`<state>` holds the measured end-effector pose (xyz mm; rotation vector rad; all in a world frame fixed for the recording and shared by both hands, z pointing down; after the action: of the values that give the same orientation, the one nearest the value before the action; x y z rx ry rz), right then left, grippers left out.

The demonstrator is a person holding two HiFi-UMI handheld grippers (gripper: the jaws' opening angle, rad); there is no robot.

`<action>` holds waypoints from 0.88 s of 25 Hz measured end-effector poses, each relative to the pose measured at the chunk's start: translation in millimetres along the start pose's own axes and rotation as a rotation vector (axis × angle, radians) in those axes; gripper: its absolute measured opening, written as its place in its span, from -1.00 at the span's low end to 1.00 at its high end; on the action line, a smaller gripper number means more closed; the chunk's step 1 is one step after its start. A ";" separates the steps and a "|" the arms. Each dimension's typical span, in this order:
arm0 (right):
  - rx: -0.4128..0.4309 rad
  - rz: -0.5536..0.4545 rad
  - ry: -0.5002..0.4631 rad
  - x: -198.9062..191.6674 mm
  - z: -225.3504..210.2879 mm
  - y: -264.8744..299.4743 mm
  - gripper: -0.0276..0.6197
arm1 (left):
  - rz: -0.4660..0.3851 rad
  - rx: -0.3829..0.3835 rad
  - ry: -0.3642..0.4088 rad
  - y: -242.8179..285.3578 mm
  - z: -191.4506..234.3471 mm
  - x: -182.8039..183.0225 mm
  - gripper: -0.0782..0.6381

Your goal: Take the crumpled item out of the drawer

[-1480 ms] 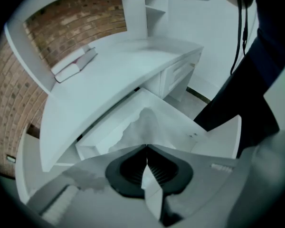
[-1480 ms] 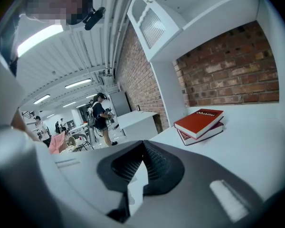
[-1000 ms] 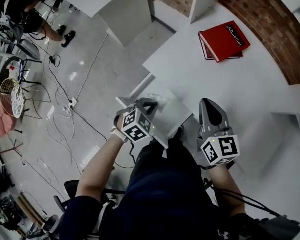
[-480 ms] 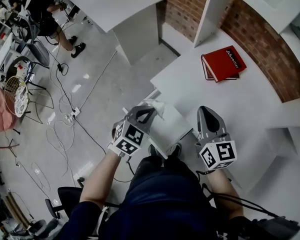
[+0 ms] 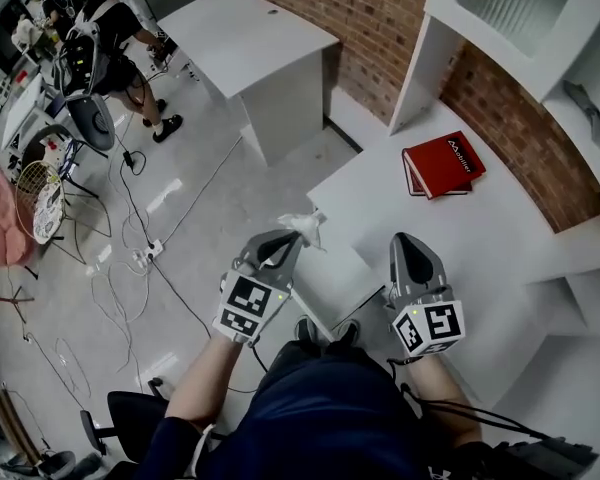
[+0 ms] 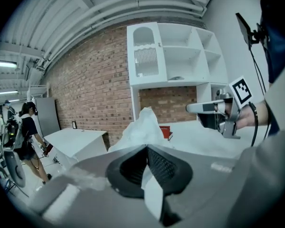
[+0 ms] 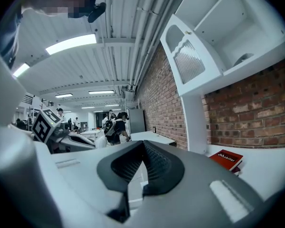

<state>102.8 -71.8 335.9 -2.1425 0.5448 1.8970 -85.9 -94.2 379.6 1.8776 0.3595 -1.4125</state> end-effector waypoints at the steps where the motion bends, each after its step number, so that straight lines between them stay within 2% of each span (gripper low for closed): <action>1: 0.001 -0.005 -0.004 2.6 1.4 0.7 -0.91 | -0.011 0.009 -0.005 -3.1 1.9 2.7 -0.77; 6: 0.000 -0.033 -0.021 17.0 3.1 1.6 -0.91 | -0.079 0.048 -0.033 -13.3 10.2 22.8 -0.77; 14: -0.005 -0.134 -0.079 60.4 3.6 -0.3 -0.91 | -0.200 0.110 -0.070 -30.2 27.4 61.6 -0.77; 22: -0.018 -0.169 -0.131 78.9 5.0 -2.7 -0.91 | -0.261 0.120 -0.075 -37.0 30.9 79.7 -0.77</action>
<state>106.9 -77.1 257.1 -1.9877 0.3116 1.9367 -102.4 -107.0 288.8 1.9199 0.5073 -1.7068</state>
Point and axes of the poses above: the fingertips, and each gripper's own axes: y forward along the fingers, z to its left, x out of its top, the point moved 2 cm from there along -y, backward along the fingers, and after that the axes turned 1 degree about x, right-handed, at the moved point
